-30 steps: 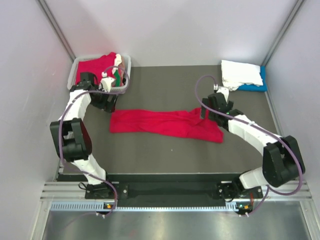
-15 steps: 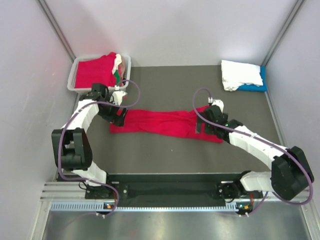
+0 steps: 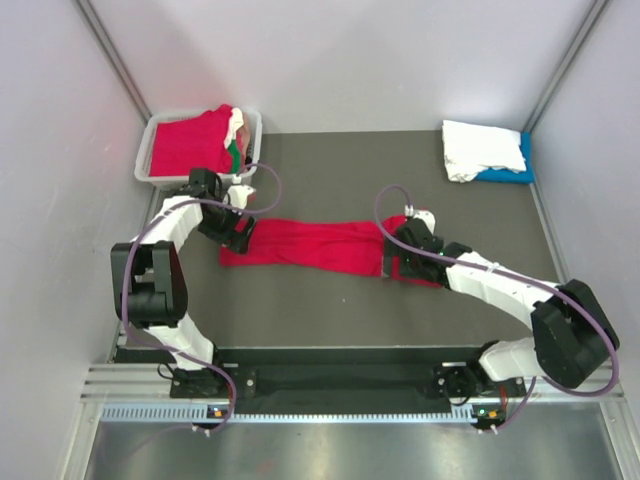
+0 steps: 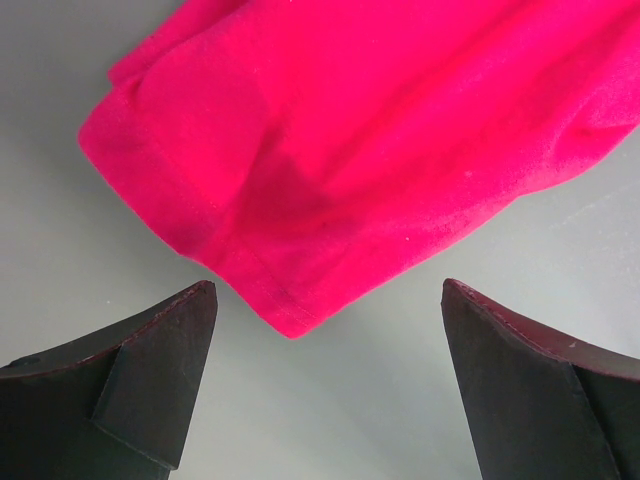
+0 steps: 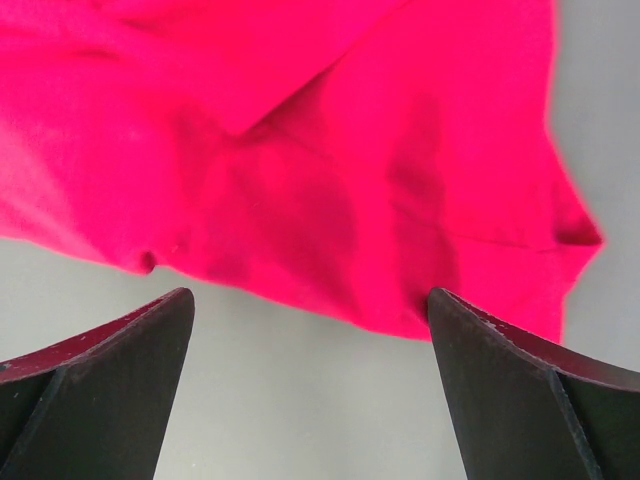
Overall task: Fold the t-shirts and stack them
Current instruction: Fold the tshirt
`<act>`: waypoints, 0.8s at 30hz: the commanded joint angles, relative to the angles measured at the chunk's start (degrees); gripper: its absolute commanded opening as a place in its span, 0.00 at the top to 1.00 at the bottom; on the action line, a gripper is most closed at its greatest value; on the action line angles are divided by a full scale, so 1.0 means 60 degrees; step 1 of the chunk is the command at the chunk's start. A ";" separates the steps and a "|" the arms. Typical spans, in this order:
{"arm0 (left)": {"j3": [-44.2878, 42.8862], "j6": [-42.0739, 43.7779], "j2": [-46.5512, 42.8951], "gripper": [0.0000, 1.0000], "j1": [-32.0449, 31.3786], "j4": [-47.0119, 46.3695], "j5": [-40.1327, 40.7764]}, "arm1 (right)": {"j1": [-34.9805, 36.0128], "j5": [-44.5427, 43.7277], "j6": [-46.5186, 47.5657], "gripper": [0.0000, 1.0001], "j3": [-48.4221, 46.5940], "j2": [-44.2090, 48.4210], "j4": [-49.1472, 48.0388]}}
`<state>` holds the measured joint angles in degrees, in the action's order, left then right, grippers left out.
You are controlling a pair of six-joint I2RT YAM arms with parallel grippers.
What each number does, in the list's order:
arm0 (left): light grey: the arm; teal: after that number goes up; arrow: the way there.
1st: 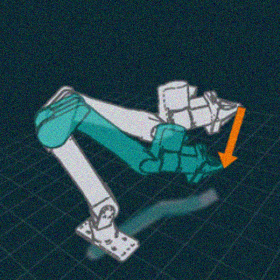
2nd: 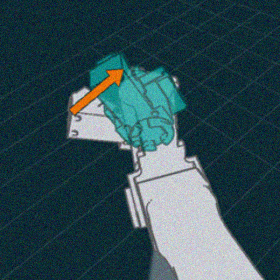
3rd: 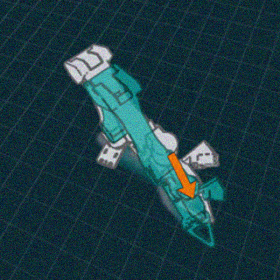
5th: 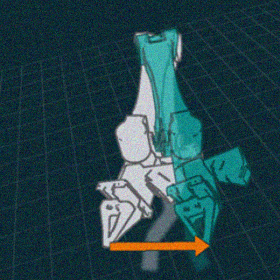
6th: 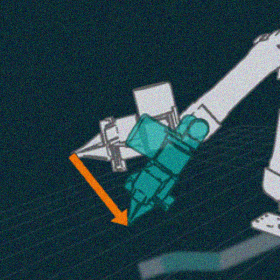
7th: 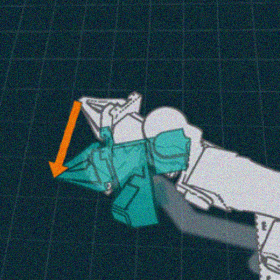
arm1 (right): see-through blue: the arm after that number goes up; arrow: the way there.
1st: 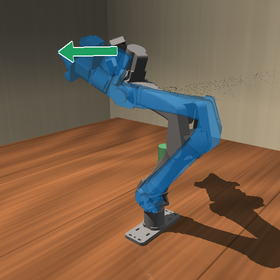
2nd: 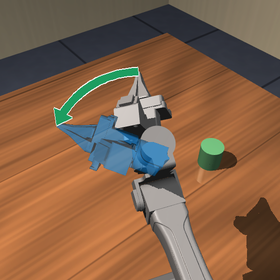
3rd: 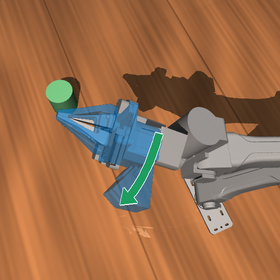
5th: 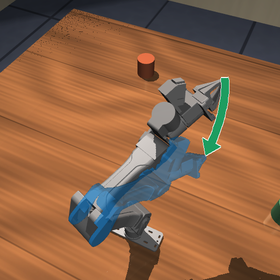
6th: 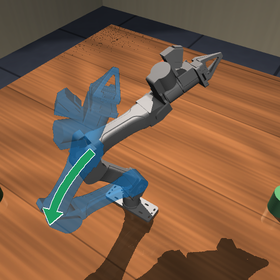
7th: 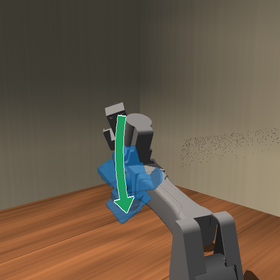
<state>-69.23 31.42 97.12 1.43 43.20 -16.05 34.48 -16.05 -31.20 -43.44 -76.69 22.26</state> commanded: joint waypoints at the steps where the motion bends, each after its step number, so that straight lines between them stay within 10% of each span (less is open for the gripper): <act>1: -0.0225 0.0036 -0.0088 0.02 -0.0033 -0.0213 -0.0181 | 0.0463 0.0200 -0.0600 0.00 0.0428 0.0081 0.0040; 24: 0.0845 0.0447 0.0600 0.02 0.0303 -0.0608 0.0449 | 0.0479 -0.0444 -0.0249 0.00 -0.0157 0.0110 0.0465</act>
<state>-62.89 33.39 99.85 2.92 41.21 -12.56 37.26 -16.75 -33.50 -41.80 -76.69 24.91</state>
